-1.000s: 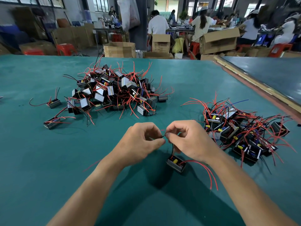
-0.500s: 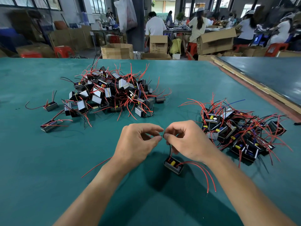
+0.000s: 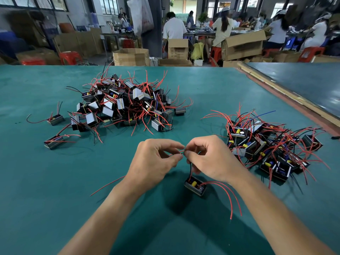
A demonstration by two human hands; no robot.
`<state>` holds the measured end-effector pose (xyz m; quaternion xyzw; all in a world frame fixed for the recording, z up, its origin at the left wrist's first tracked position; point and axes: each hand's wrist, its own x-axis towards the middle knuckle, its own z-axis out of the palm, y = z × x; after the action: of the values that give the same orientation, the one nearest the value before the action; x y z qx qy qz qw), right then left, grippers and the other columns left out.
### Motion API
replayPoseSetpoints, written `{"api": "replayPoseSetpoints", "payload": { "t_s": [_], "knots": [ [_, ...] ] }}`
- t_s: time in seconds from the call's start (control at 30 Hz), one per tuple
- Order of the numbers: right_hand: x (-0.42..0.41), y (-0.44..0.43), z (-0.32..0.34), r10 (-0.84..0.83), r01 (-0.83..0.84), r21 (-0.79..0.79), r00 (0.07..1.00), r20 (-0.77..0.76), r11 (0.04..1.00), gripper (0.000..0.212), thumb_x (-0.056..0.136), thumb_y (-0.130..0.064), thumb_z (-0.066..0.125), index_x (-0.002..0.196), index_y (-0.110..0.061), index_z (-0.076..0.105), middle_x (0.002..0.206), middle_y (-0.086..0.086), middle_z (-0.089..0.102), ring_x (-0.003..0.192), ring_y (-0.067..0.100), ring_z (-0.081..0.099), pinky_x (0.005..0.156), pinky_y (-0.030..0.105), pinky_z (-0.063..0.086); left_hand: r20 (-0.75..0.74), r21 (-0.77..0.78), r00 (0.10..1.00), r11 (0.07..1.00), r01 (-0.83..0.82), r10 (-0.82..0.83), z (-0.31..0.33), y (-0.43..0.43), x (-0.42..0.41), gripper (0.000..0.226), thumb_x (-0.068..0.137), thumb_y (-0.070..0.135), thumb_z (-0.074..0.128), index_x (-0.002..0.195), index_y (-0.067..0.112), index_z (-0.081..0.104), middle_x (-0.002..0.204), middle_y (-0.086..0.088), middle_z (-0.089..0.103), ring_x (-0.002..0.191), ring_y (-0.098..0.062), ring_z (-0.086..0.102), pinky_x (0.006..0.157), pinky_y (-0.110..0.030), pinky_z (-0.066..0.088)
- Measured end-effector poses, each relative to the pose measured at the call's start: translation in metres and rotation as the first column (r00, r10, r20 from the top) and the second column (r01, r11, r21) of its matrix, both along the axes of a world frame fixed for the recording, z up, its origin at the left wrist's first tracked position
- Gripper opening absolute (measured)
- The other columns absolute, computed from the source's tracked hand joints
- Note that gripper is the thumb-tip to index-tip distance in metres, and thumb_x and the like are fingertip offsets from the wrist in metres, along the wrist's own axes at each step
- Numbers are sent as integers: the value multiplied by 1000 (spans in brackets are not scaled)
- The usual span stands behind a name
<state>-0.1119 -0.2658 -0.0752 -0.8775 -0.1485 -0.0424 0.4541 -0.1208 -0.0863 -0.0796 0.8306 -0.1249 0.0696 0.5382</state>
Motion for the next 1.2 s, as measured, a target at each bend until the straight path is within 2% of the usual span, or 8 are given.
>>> {"api": "replayPoseSetpoints", "payload": {
  "t_s": [0.17, 0.3, 0.4, 0.57, 0.73, 0.87, 1.1, 1.2],
  "knots": [
    [0, 0, 1, 27, -27, 12, 1000, 7, 1000, 18, 89, -13, 68, 72, -19, 71, 65, -3, 69, 52, 9, 62, 59, 31, 51, 13, 42, 1000, 999, 4, -4, 0, 1, -1, 16, 82, 14, 76, 78, 29, 77, 54, 13, 64, 41, -2, 44, 42, -13, 33],
    [2, -2, -1, 0, 1, -21, 999, 40, 1000, 14, 87, -20, 73, 74, -25, 74, 56, -12, 57, 49, 3, 48, 53, 17, 36, 9, 22, 1000, 1000, -5, 5, 0, 1, -1, 16, 82, 12, 76, 79, 28, 78, 55, 14, 65, 41, -3, 47, 42, -13, 34],
    [3, -4, 0, -17, 17, -2, 999, 45, 1000, 14, 87, -21, 73, 73, -23, 73, 54, -1, 56, 46, 4, 43, 49, 23, 37, 18, 35, 1000, 999, -25, 25, 0, 0, 0, 17, 81, 13, 77, 80, 30, 76, 69, 17, 71, 52, -10, 63, 46, -14, 40],
    [2, -3, 1, -17, 19, 103, 1000, -20, 995, 18, 91, -14, 66, 74, -21, 66, 56, 1, 65, 47, 21, 65, 54, 39, 55, 18, 20, 999, 999, -45, 44, -2, -2, 0, 20, 80, 13, 78, 81, 33, 73, 74, 14, 72, 59, -20, 68, 48, -19, 45],
    [3, -2, -1, -4, 8, 130, 999, -37, 991, 19, 90, -12, 65, 75, -23, 67, 61, 1, 69, 50, 23, 68, 53, 33, 56, 16, 63, 1000, 998, -20, 20, -3, -1, 1, 15, 81, 15, 75, 78, 30, 75, 71, 16, 72, 57, -15, 66, 49, -17, 44],
    [2, -2, -2, 20, -15, 127, 999, -37, 992, 16, 89, -15, 65, 76, -23, 68, 62, 3, 70, 49, 20, 67, 54, 35, 57, 2, 59, 1000, 998, 6, -6, -5, -2, 0, 17, 81, 14, 75, 76, 30, 75, 60, 15, 68, 47, -6, 54, 46, -16, 39],
    [1, -2, -1, 20, -14, 116, 998, -53, 993, 15, 88, -13, 66, 74, -17, 70, 62, 8, 70, 50, 21, 66, 58, 44, 58, 12, 55, 1000, 998, 16, -17, -4, -2, 0, 14, 81, 15, 75, 74, 27, 75, 59, 14, 68, 50, -5, 56, 48, -18, 41],
    [0, -2, 1, 47, -42, 97, 997, -53, 994, 14, 88, -9, 66, 78, -18, 72, 63, 7, 70, 49, 17, 64, 57, 38, 57, 18, 58, 1000, 998, 13, -14, -4, -2, 0, 13, 82, 15, 76, 74, 25, 75, 59, 13, 67, 51, -6, 58, 49, -17, 39]
  ]
}}
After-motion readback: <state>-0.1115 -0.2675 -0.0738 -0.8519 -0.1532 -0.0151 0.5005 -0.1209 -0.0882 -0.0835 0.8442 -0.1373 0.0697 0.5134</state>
